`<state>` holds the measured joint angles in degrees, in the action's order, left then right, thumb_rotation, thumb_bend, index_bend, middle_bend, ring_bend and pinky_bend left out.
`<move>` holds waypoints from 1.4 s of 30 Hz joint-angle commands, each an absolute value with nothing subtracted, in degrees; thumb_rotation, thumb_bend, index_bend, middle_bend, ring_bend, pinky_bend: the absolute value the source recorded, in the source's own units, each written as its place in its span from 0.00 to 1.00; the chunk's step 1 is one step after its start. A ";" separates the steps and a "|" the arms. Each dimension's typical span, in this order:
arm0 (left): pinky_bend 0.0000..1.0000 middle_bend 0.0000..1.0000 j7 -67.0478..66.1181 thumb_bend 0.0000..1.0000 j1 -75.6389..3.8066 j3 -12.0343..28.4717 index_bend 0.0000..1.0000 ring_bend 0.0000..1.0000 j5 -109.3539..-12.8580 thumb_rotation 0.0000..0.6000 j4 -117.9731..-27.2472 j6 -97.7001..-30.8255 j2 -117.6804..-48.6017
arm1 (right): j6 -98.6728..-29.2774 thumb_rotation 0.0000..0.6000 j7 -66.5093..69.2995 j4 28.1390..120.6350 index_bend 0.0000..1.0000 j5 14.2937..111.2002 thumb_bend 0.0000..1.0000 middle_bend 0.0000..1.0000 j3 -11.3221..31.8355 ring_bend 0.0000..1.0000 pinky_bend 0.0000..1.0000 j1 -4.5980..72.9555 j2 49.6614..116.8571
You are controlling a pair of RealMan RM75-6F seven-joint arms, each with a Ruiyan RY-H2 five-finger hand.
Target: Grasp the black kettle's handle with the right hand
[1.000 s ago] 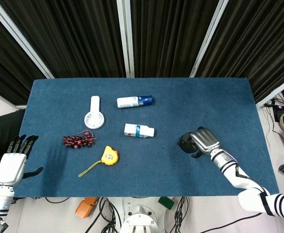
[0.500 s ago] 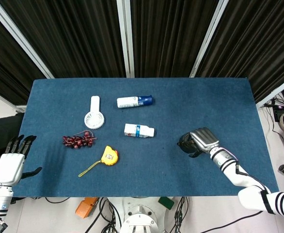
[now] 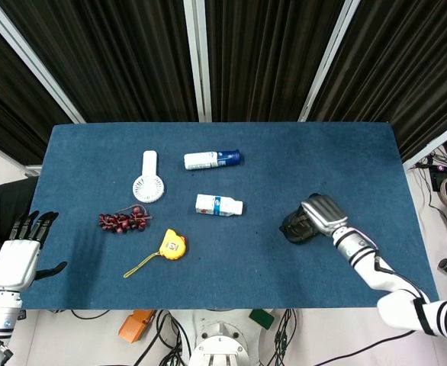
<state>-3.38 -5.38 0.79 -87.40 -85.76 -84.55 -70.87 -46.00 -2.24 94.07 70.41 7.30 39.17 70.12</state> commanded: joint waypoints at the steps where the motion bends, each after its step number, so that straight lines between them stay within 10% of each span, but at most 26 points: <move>1: 0.00 0.10 -3.40 0.12 -5.38 0.80 0.08 0.02 -87.38 1.00 -85.88 -84.55 -70.82 | -48.33 0.62 -2.01 94.84 1.00 72.47 0.00 0.99 7.62 1.00 0.28 38.52 69.48; 11: 0.00 0.10 -3.57 0.13 -5.42 0.89 0.08 0.02 -87.45 1.00 -86.15 -84.74 -70.74 | -52.28 0.52 -3.10 97.09 1.00 76.09 0.02 1.00 7.28 1.00 0.22 37.45 67.86; 17: 0.00 0.10 -3.52 0.12 -5.38 0.82 0.08 0.02 -87.61 1.00 -86.12 -84.87 -70.68 | -54.55 0.49 -3.19 96.83 1.00 78.63 0.42 1.00 6.74 1.00 0.22 36.75 68.30; 26: 0.00 0.10 -3.04 0.13 -5.20 0.71 0.08 0.02 -87.73 1.00 -85.66 -85.13 -70.96 | -56.70 0.48 -3.52 96.58 1.00 80.25 0.63 1.00 6.40 1.00 0.23 36.01 68.93; 42: 0.00 0.10 -2.16 0.13 -5.11 0.64 0.08 0.02 -87.92 1.00 -84.60 -85.34 -71.48 | -59.93 0.60 -9.74 95.20 1.00 81.98 0.72 1.00 6.46 1.00 0.45 35.79 71.92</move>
<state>-2.17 -5.11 0.65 -87.93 -84.61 -85.34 -71.47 -59.61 -9.13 95.41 81.70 6.43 35.73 71.60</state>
